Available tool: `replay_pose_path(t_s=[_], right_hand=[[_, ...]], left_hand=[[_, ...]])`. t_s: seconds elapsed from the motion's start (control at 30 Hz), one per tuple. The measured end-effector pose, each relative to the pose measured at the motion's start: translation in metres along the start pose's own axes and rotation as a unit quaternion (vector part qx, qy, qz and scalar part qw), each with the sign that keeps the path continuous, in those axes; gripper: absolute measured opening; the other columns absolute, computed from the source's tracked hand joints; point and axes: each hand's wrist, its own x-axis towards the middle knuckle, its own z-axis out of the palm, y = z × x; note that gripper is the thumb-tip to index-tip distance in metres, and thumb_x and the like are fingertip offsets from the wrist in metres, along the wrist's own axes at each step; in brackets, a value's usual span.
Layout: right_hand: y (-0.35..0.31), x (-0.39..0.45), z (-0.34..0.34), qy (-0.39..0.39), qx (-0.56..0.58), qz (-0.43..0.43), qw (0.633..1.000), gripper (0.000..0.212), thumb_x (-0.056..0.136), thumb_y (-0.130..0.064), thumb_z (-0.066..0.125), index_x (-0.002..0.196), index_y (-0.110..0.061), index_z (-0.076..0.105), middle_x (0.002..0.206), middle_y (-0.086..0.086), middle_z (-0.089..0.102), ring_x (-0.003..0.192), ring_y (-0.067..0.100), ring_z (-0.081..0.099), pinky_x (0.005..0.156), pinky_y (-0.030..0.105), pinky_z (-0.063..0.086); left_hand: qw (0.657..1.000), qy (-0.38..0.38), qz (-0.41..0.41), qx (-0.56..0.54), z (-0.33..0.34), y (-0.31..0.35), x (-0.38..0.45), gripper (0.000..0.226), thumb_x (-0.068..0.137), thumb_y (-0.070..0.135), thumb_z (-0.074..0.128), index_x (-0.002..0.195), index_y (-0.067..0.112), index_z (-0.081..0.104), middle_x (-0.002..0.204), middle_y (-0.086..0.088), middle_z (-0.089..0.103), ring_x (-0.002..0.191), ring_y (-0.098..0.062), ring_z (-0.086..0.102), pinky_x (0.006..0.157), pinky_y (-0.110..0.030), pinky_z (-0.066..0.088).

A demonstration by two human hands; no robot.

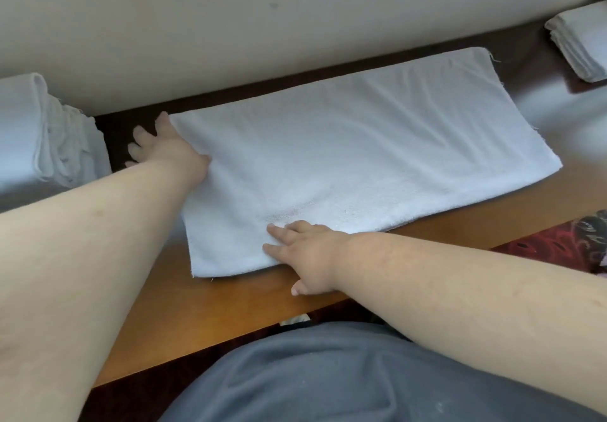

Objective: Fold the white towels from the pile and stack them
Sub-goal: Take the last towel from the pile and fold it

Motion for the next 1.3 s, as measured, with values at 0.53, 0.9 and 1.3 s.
replay_pose_path(t_s=[0.53, 0.9, 1.3], right_hand=[[0.110, -0.072, 0.033, 0.125, 0.083, 0.202, 0.968, 0.071, 0.097, -0.055, 0.040, 0.157, -0.038, 0.005, 0.166, -0.008, -0.010, 0.152, 0.016, -0.011, 0.122, 0.043, 0.001], [0.228, -0.081, 0.002, 0.134, 0.036, 0.150, 0.979, 0.070, 0.100, -0.056, 0.030, 0.157, -0.035, -0.005, 0.165, -0.004, -0.018, 0.151, 0.020, -0.018, 0.121, 0.046, -0.006], [0.350, -0.108, -0.011, 0.262, 0.055, 0.195, 0.943, 0.071, 0.099, -0.061, 0.022, 0.158, -0.030, -0.004, 0.165, 0.000, -0.018, 0.150, 0.022, -0.020, 0.121, 0.049, -0.006]], left_hand=[[0.919, -0.166, 0.239, 0.264, 0.046, -0.018, -0.080, 0.078, 0.088, 0.074, 0.023, 0.144, 0.048, -0.024, 0.157, 0.000, -0.033, 0.146, -0.031, -0.023, 0.117, -0.057, 0.006], [0.911, -0.138, 0.248, 0.298, 0.104, 0.115, -0.187, 0.111, 0.081, -0.002, 0.045, 0.139, 0.046, -0.036, 0.154, -0.001, -0.036, 0.146, -0.035, -0.016, 0.102, -0.050, 0.039], [0.907, -0.123, 0.288, 0.282, 0.100, 0.214, -0.215, 0.085, 0.091, 0.010, 0.042, 0.152, 0.040, -0.009, 0.161, -0.002, -0.008, 0.143, -0.024, 0.017, 0.101, -0.030, 0.043]])
